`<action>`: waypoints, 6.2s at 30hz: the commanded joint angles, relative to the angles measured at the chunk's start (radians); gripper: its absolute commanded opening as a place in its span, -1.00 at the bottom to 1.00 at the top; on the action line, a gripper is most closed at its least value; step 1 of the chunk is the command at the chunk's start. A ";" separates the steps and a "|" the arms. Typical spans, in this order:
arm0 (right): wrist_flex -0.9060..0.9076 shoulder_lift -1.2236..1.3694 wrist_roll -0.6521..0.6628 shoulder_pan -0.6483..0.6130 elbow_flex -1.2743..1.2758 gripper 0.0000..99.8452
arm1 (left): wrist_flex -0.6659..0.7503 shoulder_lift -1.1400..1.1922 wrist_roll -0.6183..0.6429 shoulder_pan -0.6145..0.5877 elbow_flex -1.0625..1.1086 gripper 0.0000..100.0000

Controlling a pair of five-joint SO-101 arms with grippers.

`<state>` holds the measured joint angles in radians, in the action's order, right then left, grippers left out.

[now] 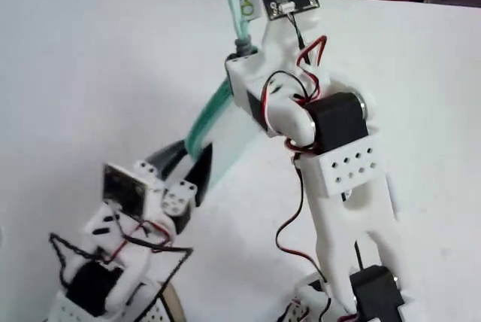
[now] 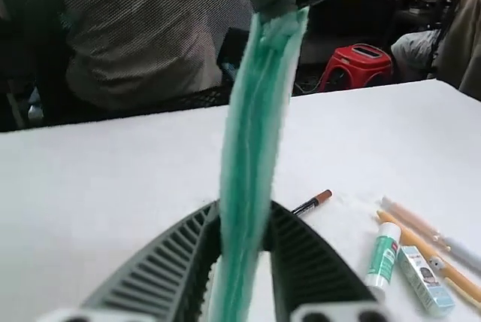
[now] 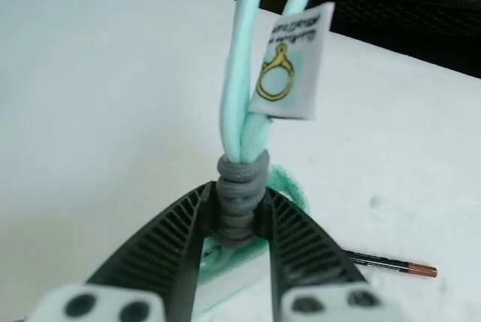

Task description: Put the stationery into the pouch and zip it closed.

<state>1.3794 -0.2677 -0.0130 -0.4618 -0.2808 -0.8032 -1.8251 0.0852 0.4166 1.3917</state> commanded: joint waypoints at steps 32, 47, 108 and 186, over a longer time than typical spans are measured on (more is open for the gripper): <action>0.234 0.007 0.164 -0.266 0.002 -0.96 | 0.256 -0.002 -0.187 0.087 0.135 -0.96; 0.262 -0.173 0.169 -0.335 0.008 -0.96 | 0.245 -0.002 -0.187 0.087 0.135 -0.96; 0.039 0.984 -0.516 0.455 -0.503 -0.51 | 0.253 -0.002 -0.190 0.008 0.153 -0.96; 0.262 0.160 0.095 0.131 -1.214 -0.96 | 0.265 0.004 -0.189 0.124 0.163 -0.96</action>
<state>1.6632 -0.0974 0.0253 -0.2931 -1.4945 -0.5271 -1.8251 -0.1036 0.5301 1.5696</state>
